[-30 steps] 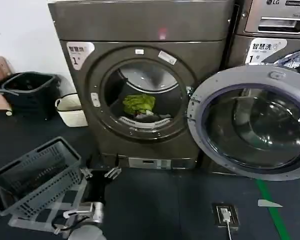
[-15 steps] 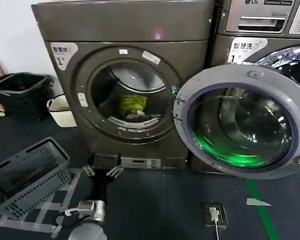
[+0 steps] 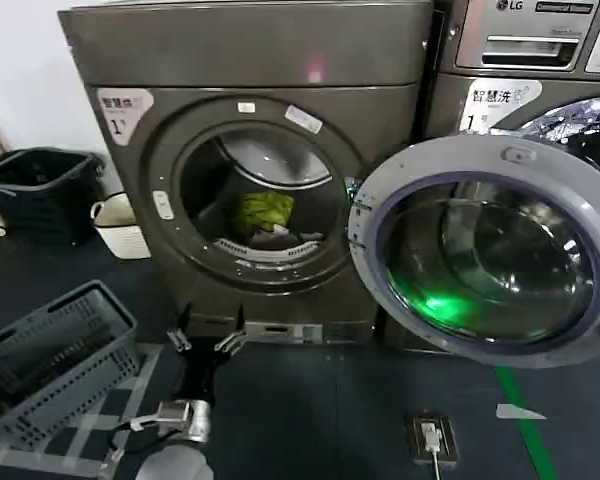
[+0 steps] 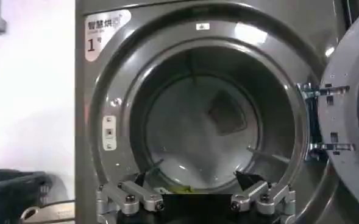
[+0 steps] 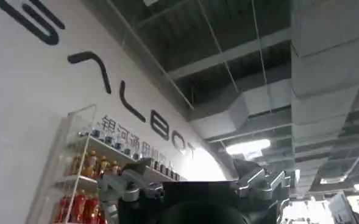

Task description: Grasp the clothes from the dryer.

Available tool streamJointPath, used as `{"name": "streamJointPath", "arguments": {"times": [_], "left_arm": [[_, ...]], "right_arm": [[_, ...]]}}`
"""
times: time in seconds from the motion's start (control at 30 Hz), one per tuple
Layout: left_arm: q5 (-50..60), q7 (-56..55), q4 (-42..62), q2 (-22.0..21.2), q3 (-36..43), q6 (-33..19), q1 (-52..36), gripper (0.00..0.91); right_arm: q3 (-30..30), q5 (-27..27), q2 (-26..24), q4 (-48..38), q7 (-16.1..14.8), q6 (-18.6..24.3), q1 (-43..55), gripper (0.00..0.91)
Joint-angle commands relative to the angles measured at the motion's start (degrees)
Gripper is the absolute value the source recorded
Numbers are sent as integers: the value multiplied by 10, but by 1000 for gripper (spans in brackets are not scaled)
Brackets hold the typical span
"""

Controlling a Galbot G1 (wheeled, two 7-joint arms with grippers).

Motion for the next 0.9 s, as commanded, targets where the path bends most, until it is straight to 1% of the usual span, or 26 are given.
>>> {"name": "streamJointPath", "arguments": {"times": [0.03,0.2,0.9], "left_arm": [[4,6,-2,1,1,-1,1,907],[1,6,-3,3,-1,1,0,907],[-6,9,1,2,-9,1,-6,907]], "right_arm": [[1,6,1,1,0,9,-1,907],[4,15,1,4,-1,7,-3,907],[12,16,2,1,-5,7,-5,907]]}}
